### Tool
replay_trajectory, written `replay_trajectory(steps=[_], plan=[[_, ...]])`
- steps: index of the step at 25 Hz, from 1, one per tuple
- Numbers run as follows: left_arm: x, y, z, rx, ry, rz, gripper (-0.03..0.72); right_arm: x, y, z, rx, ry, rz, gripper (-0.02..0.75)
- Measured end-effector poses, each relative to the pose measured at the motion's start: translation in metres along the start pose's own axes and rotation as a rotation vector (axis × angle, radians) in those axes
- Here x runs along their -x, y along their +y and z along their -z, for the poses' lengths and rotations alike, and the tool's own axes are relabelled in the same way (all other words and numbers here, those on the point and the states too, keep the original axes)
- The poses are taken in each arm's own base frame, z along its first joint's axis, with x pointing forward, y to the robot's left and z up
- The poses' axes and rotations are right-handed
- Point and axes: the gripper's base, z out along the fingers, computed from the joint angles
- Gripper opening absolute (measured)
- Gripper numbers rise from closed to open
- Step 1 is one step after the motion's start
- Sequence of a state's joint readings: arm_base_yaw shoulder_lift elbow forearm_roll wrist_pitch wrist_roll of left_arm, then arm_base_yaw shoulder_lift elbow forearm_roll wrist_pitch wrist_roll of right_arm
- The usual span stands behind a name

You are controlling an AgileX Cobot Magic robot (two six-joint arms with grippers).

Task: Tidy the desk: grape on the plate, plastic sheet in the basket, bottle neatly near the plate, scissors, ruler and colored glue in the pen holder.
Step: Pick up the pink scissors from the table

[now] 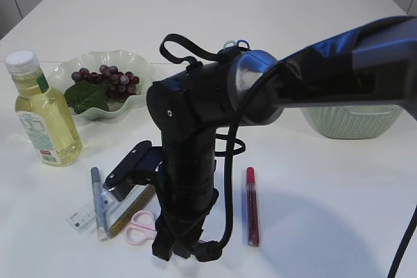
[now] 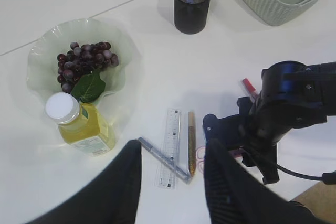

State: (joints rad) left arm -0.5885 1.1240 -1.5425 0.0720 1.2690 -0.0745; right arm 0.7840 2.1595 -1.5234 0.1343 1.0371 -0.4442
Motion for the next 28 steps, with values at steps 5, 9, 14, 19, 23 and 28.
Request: replay_trajectory(steps=[5,9,14,19,23,28], plan=[[0.0,0.0,0.0,0.001,0.0,0.0,0.29,0.001,0.0,0.0,0.001,-0.016,-0.005,0.386],[0.0,0.0,0.0,0.001,0.0,0.0,0.29,0.001,-0.001,-0.004,0.0,-0.006,-0.003,0.386],[0.0,0.0,0.0,0.004,0.0,-0.001,0.29,0.002,0.0,-0.013,0.005,0.016,-0.001,0.386],[0.0,0.002,0.0,0.023,-0.002,-0.007,0.29,0.002,-0.001,-0.013,0.002,0.014,0.001,0.386],[0.0,0.003,0.0,0.033,-0.002,-0.01,0.29,0.002,-0.001,-0.013,0.002,0.014,0.001,0.386],[0.0,0.003,0.0,0.036,-0.003,-0.011,0.29,0.002,-0.001,-0.013,0.003,0.016,0.001,0.386]])
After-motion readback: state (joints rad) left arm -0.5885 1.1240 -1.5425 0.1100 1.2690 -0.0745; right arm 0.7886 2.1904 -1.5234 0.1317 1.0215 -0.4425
